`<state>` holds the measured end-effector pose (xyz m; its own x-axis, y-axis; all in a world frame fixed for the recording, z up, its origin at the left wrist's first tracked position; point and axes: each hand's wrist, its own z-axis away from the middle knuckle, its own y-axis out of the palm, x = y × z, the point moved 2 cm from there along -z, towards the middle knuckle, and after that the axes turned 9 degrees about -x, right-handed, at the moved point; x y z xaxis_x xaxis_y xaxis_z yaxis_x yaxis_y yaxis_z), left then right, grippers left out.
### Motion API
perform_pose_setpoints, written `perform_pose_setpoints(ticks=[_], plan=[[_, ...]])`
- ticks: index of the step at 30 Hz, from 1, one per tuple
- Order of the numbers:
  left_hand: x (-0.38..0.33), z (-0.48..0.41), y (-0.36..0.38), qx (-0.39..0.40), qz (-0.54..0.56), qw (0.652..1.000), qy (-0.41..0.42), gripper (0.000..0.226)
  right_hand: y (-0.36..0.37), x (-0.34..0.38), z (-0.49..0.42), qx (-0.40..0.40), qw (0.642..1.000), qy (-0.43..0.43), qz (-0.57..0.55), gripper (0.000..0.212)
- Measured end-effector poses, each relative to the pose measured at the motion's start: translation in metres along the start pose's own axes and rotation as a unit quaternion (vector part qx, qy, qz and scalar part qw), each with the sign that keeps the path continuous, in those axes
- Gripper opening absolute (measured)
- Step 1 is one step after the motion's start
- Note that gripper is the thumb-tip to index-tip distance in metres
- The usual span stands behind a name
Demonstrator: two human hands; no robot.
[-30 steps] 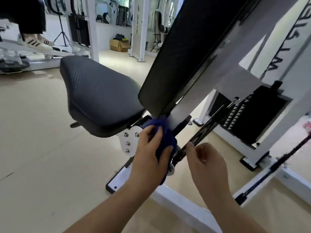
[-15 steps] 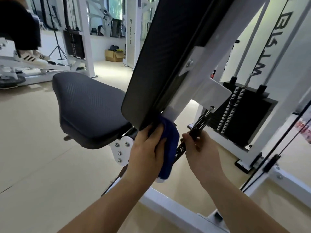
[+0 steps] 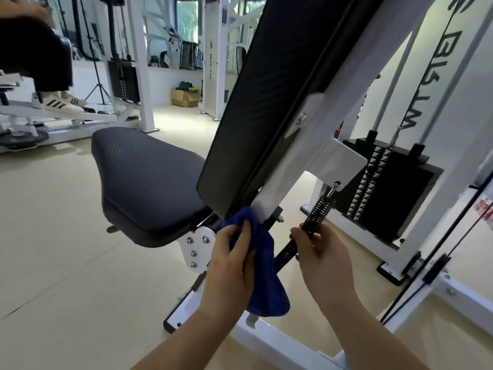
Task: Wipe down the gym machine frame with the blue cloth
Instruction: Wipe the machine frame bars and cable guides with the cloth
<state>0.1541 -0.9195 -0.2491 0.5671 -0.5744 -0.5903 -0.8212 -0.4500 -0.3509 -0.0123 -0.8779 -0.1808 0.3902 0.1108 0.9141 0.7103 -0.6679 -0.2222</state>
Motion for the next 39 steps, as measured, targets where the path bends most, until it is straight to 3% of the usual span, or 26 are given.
perform_pose_setpoints(ticks=[4, 8, 13, 16, 18, 22, 27, 29, 33, 39], plan=[[0.019, 0.014, 0.0, 0.028, -0.017, 0.999, -0.034, 0.059, -0.003, 0.01, -0.006, 0.024, 0.999, 0.01, 0.031, 0.005], [-0.017, -0.012, -0.006, 0.003, 0.004, 1.0, -0.015, 0.045, -0.024, 0.032, 0.002, -0.003, 0.998, -0.024, 0.054, 0.028], [-0.033, -0.016, -0.001, -0.011, -0.017, 1.0, -0.01, 0.046, -0.061, 0.078, 0.018, -0.095, 0.964, -0.244, 0.047, 0.012], [-0.04, -0.007, -0.003, 0.001, -0.046, 0.998, -0.053, 0.059, -0.068, 0.105, 0.006, -0.111, 0.903, -0.405, 0.091, 0.028], [-0.064, -0.018, -0.005, -0.011, -0.051, 0.998, -0.045, 0.055, -0.063, 0.116, -0.008, -0.092, 0.874, -0.454, 0.147, 0.041], [-0.091, -0.039, -0.002, -0.027, -0.066, 0.997, -0.031, 0.052, -0.057, 0.113, -0.031, -0.061, 0.884, -0.408, 0.218, 0.048], [-0.085, -0.028, -0.001, 0.036, -0.09, 0.993, -0.065, 0.057, -0.062, 0.114, -0.032, -0.035, 0.902, -0.38, 0.202, 0.047], [-0.097, -0.036, -0.006, 0.036, -0.061, 0.995, -0.067, 0.051, -0.063, 0.112, -0.032, -0.025, 0.912, -0.366, 0.182, 0.047], [-0.129, -0.06, -0.004, 0.034, 0.048, 0.998, 0.016, 0.049, -0.068, 0.114, -0.036, 0.0, 0.932, -0.335, 0.138, 0.048], [-0.13, -0.049, -0.001, 0.015, 0.108, 0.991, -0.076, 0.05, -0.071, 0.117, -0.04, 0.024, 0.949, -0.294, 0.112, 0.053]])
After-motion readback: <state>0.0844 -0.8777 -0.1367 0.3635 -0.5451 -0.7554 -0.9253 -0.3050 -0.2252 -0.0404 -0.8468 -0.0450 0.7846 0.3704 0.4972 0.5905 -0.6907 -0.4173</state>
